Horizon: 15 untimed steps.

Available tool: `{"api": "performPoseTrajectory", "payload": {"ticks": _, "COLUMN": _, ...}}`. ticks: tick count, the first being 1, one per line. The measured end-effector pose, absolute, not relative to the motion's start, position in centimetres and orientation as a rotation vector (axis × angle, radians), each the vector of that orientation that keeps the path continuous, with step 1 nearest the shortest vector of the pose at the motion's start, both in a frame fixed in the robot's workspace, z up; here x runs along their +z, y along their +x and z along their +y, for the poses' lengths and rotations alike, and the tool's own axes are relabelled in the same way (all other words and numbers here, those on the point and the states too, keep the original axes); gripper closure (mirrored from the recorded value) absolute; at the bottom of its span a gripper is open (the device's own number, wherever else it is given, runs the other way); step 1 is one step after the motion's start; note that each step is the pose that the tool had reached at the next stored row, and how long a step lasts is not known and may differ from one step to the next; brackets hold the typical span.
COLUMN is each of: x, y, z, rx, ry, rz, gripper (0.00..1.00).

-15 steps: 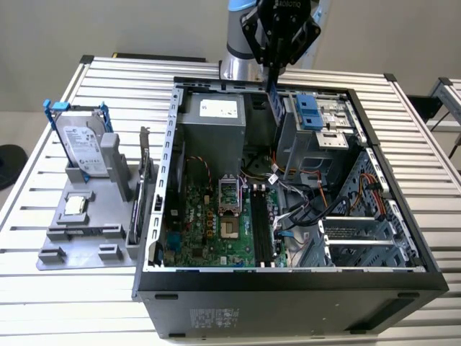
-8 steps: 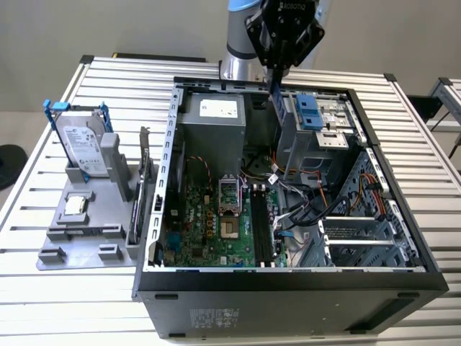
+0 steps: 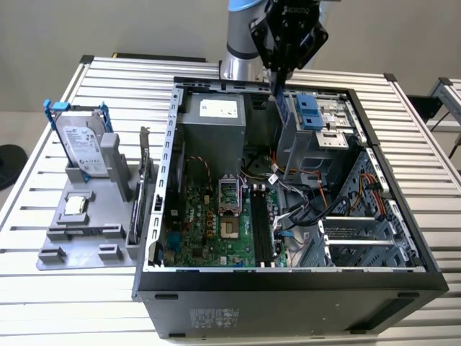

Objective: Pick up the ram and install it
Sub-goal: 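Insert the ram into the slot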

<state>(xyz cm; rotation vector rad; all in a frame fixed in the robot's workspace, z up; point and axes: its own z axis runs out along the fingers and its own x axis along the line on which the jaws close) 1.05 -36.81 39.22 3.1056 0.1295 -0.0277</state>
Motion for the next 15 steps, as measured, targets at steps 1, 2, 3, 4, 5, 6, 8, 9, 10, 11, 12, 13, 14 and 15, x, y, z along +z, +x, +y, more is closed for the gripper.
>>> {"api": "performPoseTrajectory", "payload": {"ticks": 1, "x": 39.18, "y": 1.13, "z": -36.83, "rx": -0.028, "ry": 3.106, "rz": 0.130, "gripper": 1.00}}
{"api": "performPoseTrajectory", "payload": {"ticks": 2, "x": 39.13, "y": 1.21, "z": -36.84, "rx": -0.028, "ry": 3.106, "rz": 0.130, "gripper": 1.00}}
{"api": "performPoseTrajectory", "payload": {"ticks": 3, "x": 39.08, "y": 1.28, "z": -36.86, "rx": -0.028, "ry": 3.106, "rz": 0.130, "gripper": 1.00}}
{"api": "performPoseTrajectory", "payload": {"ticks": 4, "x": 39.04, "y": 1.35, "z": -36.87, "rx": -0.028, "ry": 3.106, "rz": 0.130, "gripper": 1.00}}
{"api": "performPoseTrajectory", "payload": {"ticks": 5, "x": 39.00, "y": 1.41, "z": -36.89, "rx": -0.028, "ry": 3.106, "rz": 0.130, "gripper": 1.00}}
{"api": "performPoseTrajectory", "payload": {"ticks": 6, "x": 38.96, "y": 1.48, "z": -36.90, "rx": -0.028, "ry": 3.106, "rz": 0.130, "gripper": 1.00}}
{"api": "performPoseTrajectory", "payload": {"ticks": 8, "x": 38.88, "y": 1.60, "z": -36.93, "rx": -0.028, "ry": 3.106, "rz": 0.129, "gripper": 1.00}}
{"api": "performPoseTrajectory", "payload": {"ticks": 9, "x": 38.86, "y": 1.66, "z": -36.95, "rx": -0.028, "ry": 3.105, "rz": 0.130, "gripper": 1.00}}
{"api": "performPoseTrajectory", "payload": {"ticks": 10, "x": 38.81, "y": 1.73, "z": -36.99, "rx": -0.028, "ry": 3.105, "rz": 0.130, "gripper": 1.00}}
{"api": "performPoseTrajectory", "payload": {"ticks": 11, "x": 38.76, "y": 1.75, "z": -37.01, "rx": -0.028, "ry": 3.106, "rz": 0.130, "gripper": 1.00}}
{"api": "performPoseTrajectory", "payload": {"ticks": 12, "x": 38.72, "y": 1.76, "z": -37.04, "rx": -0.028, "ry": 3.106, "rz": 0.129, "gripper": 1.00}}
{"api": "performPoseTrajectory", "payload": {"ticks": 13, "x": 38.68, "y": 1.76, "z": -37.07, "rx": -0.028, "ry": 3.106, "rz": 0.129, "gripper": 1.00}}
{"api": "performPoseTrajectory", "payload": {"ticks": 14, "x": 38.62, "y": 1.77, "z": -37.11, "rx": -0.028, "ry": 3.106, "rz": 0.129, "gripper": 1.00}}
{"api": "performPoseTrajectory", "payload": {"ticks": 15, "x": 38.57, "y": 1.77, "z": -37.14, "rx": -0.028, "ry": 3.106, "rz": 0.130, "gripper": 1.00}}
